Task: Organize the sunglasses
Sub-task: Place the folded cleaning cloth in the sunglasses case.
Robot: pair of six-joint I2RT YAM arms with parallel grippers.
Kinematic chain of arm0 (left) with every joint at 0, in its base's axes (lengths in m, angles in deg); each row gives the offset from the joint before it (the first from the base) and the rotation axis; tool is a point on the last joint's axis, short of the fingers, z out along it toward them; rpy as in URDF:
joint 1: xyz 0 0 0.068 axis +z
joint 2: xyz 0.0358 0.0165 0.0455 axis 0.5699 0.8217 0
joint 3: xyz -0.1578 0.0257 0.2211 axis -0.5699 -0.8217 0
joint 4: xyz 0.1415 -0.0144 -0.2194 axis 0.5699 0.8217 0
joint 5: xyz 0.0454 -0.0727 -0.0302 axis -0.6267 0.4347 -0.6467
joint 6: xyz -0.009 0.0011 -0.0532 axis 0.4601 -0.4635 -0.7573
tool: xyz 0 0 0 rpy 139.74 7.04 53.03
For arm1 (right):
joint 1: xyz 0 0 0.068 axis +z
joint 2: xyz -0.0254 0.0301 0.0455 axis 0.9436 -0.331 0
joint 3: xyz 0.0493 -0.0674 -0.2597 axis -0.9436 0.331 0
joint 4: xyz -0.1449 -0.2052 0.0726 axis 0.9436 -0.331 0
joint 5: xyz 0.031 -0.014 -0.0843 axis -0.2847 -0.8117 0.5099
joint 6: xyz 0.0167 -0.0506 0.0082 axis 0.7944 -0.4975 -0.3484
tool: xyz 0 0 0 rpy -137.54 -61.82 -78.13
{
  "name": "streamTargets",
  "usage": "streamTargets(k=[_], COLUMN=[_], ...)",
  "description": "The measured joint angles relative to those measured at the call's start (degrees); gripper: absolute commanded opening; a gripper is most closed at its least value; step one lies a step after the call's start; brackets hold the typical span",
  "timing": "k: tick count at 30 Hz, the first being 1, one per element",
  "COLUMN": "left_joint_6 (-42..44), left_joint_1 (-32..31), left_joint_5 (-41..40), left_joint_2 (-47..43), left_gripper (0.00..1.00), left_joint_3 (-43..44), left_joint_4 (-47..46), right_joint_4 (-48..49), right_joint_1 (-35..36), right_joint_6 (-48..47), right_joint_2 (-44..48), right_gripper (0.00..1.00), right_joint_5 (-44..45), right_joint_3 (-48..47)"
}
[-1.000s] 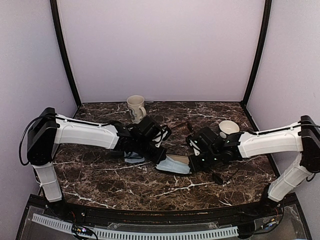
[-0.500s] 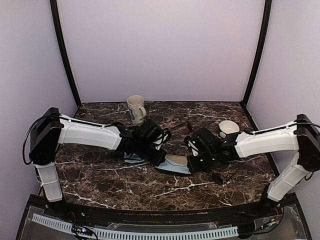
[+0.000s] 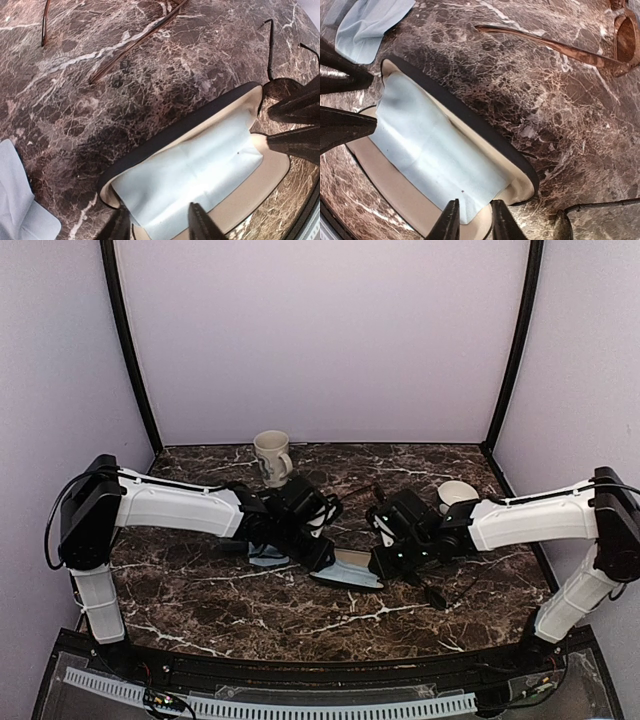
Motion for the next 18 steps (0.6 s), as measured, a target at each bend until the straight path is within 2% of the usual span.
streamTargets(k=[2, 7, 18], left_joint_6=[0.09, 0.04, -0.83], left_joint_1=[-0.02, -0.5, -5.6], left_joint_5=[-0.44, -1.79, -6.36], left_joint_2=[0.0, -0.24, -2.54], left_gripper=[0.51, 0.53, 0.47], left_joint_3=[0.0, -0.42, -3.91], left_joint_4=[0.31, 0.39, 0.81], right_joint_4=[-0.5, -0.94, 1.18], right_joint_1=[0.0, 0.02, 2.21], right_joint_6=[0.13, 0.7, 2.8], right_joint_2=[0.55, 1.53, 1.66], right_gripper=[0.3, 0.32, 0.26], right_joint_5=[0.04, -0.42, -2.91], right_joint_3=[0.0, 0.0, 1.75])
